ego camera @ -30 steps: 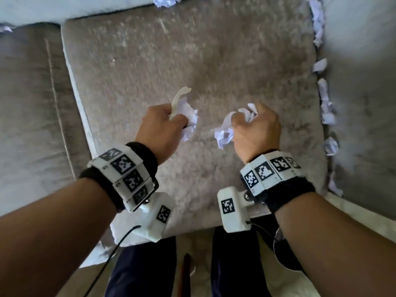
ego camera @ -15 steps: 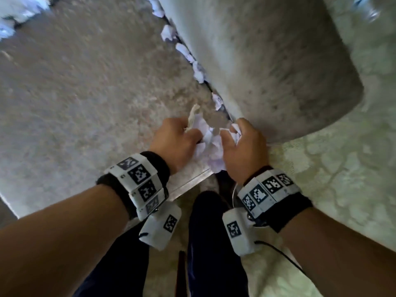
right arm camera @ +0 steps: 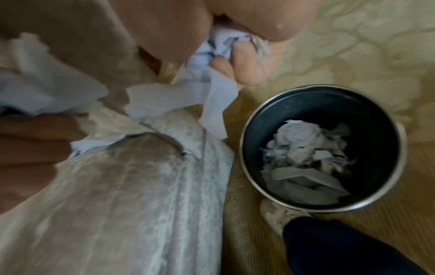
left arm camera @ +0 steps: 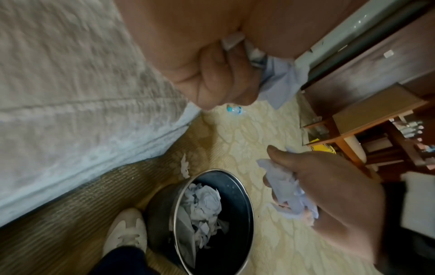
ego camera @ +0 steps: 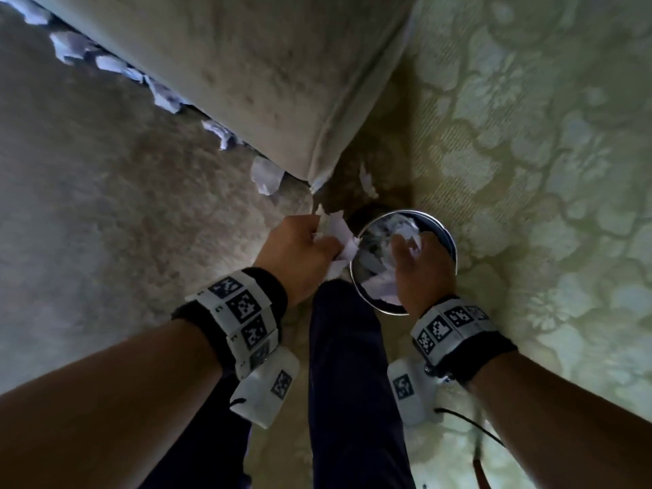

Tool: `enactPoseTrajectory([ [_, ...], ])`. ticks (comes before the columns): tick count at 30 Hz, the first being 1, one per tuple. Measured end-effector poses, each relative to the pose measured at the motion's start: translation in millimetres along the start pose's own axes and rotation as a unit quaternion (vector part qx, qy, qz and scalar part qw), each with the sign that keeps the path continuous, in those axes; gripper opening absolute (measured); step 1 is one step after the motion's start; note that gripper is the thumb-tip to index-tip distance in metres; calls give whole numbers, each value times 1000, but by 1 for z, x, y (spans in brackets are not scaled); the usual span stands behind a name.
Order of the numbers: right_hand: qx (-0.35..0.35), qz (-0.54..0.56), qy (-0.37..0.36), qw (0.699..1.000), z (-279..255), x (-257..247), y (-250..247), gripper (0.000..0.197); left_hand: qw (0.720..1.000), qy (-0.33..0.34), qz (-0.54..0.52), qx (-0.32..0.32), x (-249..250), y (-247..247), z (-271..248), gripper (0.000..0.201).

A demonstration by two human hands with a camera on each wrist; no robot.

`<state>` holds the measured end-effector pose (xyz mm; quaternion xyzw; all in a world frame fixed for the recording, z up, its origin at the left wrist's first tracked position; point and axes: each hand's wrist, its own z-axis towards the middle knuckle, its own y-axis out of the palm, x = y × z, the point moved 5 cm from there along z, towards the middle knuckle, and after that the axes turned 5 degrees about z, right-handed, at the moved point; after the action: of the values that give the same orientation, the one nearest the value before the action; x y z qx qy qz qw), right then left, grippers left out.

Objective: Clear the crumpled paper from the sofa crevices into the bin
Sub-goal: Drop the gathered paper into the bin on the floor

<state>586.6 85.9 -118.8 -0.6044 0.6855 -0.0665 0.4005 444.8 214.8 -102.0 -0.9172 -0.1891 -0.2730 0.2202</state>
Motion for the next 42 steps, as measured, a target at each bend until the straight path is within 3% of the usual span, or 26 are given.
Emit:
enactPoseTrajectory([
  [5, 39, 52, 80, 995, 25, 64, -14, 25, 1000, -16, 10, -22, 3, 35, 9, 20],
  [9, 29, 77, 122, 989, 31, 101, -7, 31, 998, 13, 58, -25, 9, 53, 12, 18],
  [15, 41, 109, 140, 983, 29, 126, 6, 69, 993, 40, 101, -40, 6, 73, 19, 30],
  [19, 47, 123, 154, 979, 35, 143, 13, 63, 991, 30, 110, -65, 1, 85, 22, 25],
  [24, 64, 167, 183, 967, 34, 156, 12, 70, 989, 24, 121, -79, -9, 98, 27, 27],
  [31, 69, 166, 178, 967, 29, 159, 14, 28, 987, 29, 144, -62, -8, 103, 25, 18],
  [36, 79, 152, 155, 973, 24, 159, 18, 37, 989, 27, 120, -87, -14, 104, 21, 28],
  [42, 68, 134, 142, 978, 26, 153, 17, 47, 989, 29, 129, -69, -15, 101, 14, 20],
])
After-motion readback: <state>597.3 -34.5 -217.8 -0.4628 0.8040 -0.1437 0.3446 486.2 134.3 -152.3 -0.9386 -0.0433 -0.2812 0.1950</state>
